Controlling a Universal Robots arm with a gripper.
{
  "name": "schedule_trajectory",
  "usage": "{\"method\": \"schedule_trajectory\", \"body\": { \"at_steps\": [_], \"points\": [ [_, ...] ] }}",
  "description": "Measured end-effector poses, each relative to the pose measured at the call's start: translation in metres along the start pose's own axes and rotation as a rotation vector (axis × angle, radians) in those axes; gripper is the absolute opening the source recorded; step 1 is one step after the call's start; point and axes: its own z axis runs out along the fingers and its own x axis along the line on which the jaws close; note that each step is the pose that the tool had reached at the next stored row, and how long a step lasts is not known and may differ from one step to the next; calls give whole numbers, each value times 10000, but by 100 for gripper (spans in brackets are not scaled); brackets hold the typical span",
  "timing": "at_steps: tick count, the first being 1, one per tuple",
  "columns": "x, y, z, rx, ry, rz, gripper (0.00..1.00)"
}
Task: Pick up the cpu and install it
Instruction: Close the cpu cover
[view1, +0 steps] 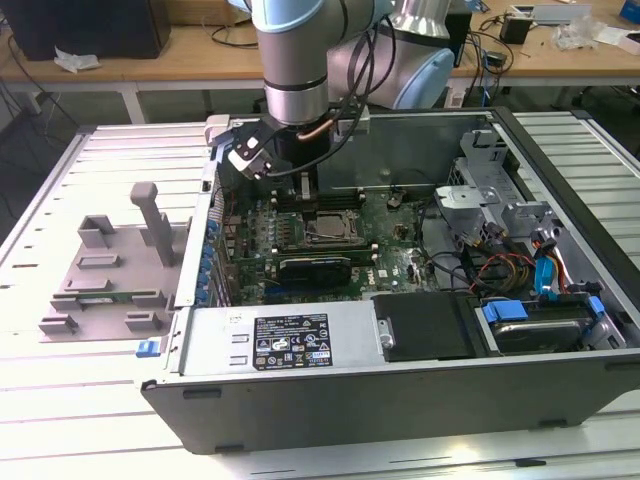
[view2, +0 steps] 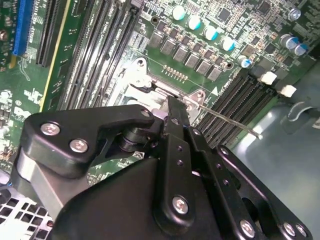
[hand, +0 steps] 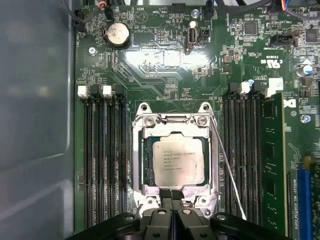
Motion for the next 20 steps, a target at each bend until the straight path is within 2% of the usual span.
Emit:
{"method": "schedule_trajectory", "body": {
  "at_steps": [1, 3, 8, 10, 12, 14, 18, 20],
  "points": [
    [1, 4, 0, -2, -1, 0, 11],
    [0, 177, 9, 39, -7, -2, 11],
    [0, 443, 25, 102, -8, -3, 11],
    [-1, 468, 24, 112, -9, -5, 11],
    [0, 470, -8, 112, -8, -3, 11],
    [-2, 474, -87, 113, -9, -2, 11],
    [-6, 488, -310, 112, -9, -3, 11],
    [-6, 488, -313, 110, -8, -3, 11]
  ]
}}
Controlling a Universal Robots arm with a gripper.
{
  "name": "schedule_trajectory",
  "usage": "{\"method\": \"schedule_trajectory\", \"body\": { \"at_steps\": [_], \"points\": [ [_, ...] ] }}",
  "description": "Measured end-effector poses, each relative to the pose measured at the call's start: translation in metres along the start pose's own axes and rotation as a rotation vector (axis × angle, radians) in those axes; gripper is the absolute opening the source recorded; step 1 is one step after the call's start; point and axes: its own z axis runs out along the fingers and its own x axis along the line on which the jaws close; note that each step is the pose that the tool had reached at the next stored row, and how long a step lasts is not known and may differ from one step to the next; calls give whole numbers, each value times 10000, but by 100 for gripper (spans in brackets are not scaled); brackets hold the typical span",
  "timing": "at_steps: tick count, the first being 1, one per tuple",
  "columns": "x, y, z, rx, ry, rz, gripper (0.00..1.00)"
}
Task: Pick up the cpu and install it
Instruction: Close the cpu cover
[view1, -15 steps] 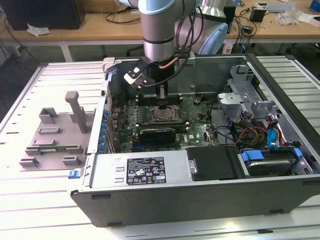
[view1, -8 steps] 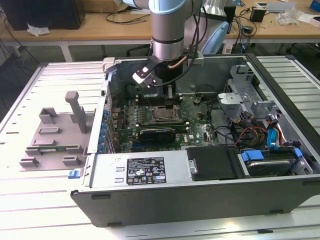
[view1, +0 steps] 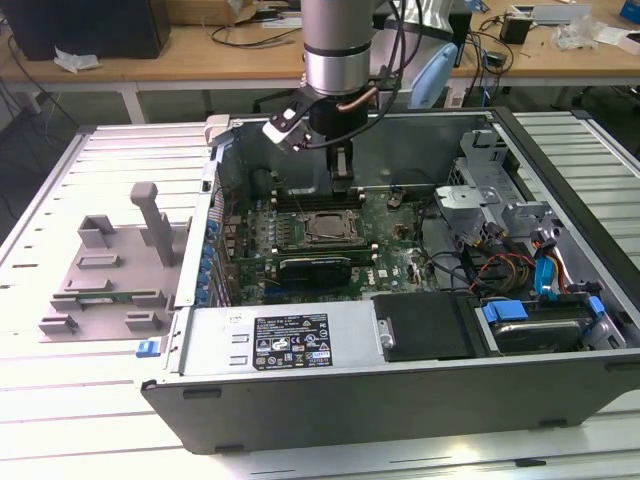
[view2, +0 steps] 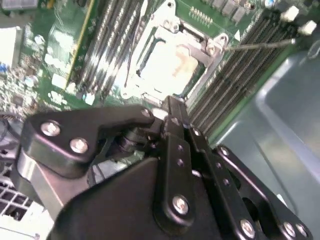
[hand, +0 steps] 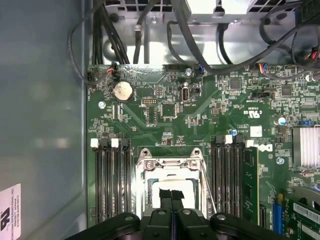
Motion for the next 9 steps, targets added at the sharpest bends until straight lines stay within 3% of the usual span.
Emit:
{"method": "schedule_trajectory", "body": {
  "at_steps": [1, 5, 9],
  "points": [
    [0, 0, -1, 1, -2, 0, 11],
    [0, 0, -1, -16, 37, -912, 11],
    [0, 0, 0, -41, 89, -2231, 11]
  ]
}}
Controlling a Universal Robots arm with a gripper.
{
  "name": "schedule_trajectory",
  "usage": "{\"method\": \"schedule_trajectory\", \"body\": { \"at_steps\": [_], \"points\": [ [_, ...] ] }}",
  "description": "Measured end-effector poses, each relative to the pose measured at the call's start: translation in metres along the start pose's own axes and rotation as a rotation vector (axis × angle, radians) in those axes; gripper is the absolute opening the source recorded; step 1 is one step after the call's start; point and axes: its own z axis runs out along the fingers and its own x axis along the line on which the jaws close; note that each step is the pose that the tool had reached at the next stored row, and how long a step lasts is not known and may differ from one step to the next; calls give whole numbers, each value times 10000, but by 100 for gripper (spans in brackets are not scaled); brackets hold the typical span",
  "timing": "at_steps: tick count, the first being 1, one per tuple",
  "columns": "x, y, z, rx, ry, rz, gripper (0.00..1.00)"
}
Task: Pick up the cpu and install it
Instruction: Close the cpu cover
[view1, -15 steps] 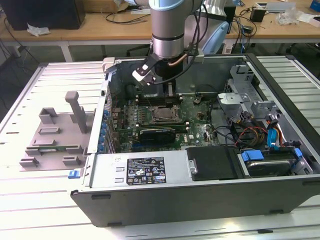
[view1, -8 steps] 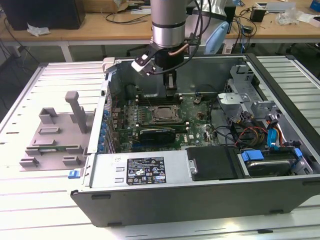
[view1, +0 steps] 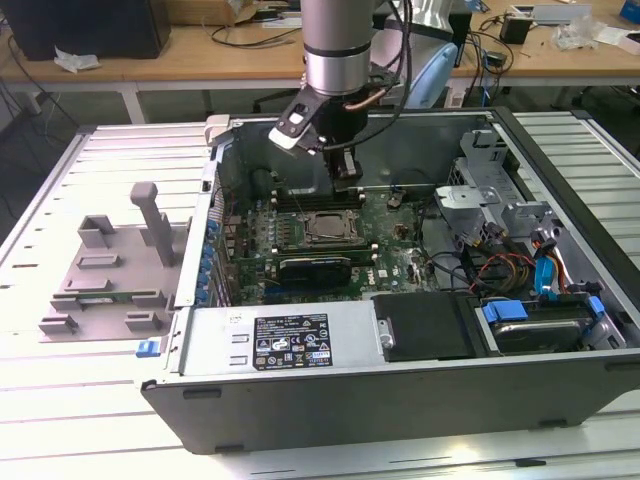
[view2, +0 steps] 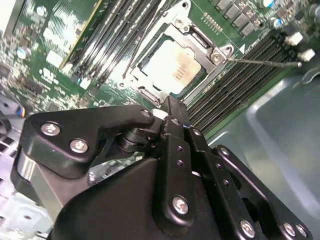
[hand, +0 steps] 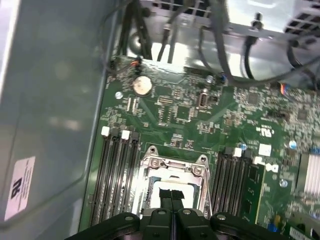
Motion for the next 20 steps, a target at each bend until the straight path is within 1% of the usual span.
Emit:
{"method": "schedule_trajectory", "body": {
  "at_steps": [1, 2, 4, 5, 7, 10, 11, 13, 15, 16, 18, 19, 20],
  "points": [
    [0, 0, 0, -4, 8, -217, 11],
    [0, 0, 1, -14, 28, -718, 11],
    [0, 0, 1, -27, 54, -1372, 11],
    [0, 0, 1, -30, 61, -1557, 11],
    [0, 0, 2, -41, 83, -2177, 11],
    [0, 0, 3, -49, 97, -2761, 11],
    [0, 0, 3, -56, 108, -3229, 11],
    [0, 0, 4, -62, 117, -3682, 11],
    [0, -1, 6, -50, 108, -4332, 11],
    [0, -1, 7, -39, 101, -4529, 11],
    [0, 0, 10, -11, 81, -5071, 11],
    [0, 0, 11, -1, 73, -5253, 11],
    [0, 0, 14, 25, 54, -5718, 11]
  ]
}}
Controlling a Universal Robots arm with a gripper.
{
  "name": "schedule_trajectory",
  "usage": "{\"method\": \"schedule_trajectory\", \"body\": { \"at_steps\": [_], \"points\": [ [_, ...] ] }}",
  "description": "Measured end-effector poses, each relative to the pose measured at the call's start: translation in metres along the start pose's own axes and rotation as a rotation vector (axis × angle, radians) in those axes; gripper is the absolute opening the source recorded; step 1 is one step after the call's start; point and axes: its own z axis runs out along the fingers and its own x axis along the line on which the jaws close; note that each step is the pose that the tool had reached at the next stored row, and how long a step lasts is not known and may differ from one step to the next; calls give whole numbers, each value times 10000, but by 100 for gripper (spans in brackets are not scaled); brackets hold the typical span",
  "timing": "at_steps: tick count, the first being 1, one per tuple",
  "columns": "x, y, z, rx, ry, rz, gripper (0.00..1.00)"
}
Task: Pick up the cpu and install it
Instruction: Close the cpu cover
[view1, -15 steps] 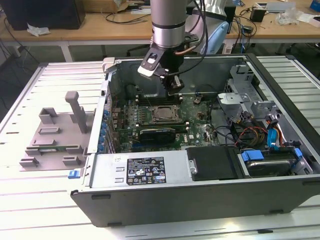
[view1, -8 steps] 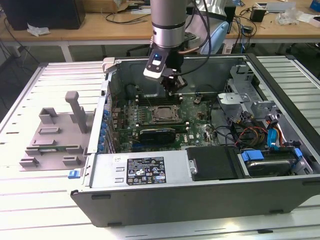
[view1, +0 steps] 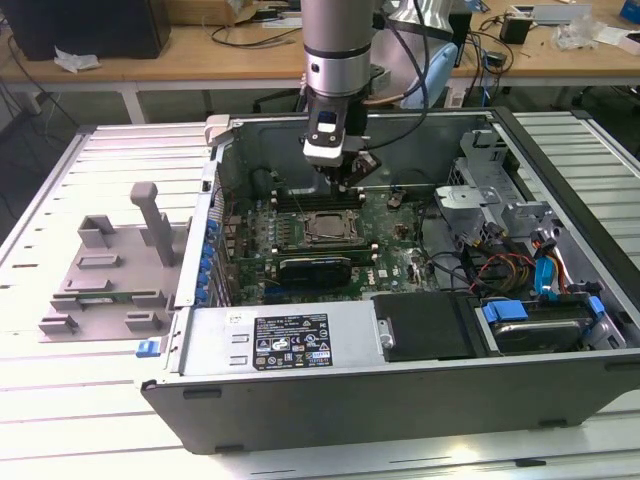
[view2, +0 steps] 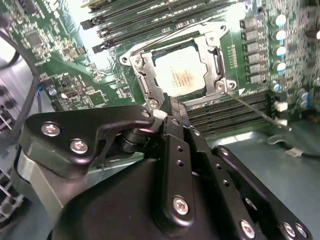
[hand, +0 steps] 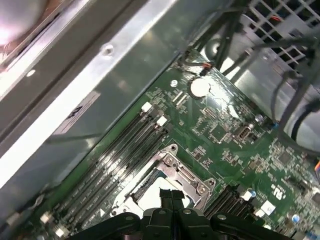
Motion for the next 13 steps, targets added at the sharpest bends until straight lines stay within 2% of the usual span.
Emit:
{"method": "schedule_trajectory", "body": {
  "at_steps": [4, 6, 9, 13],
  "points": [
    [0, 0, 4, 88, -25, -805, 11],
    [1, -1, 9, 214, -56, -1593, 11],
    [1, -1, 14, 359, -92, -2530, 11],
    [1, -1, 20, 471, -130, -3600, 11]
  ]
}}
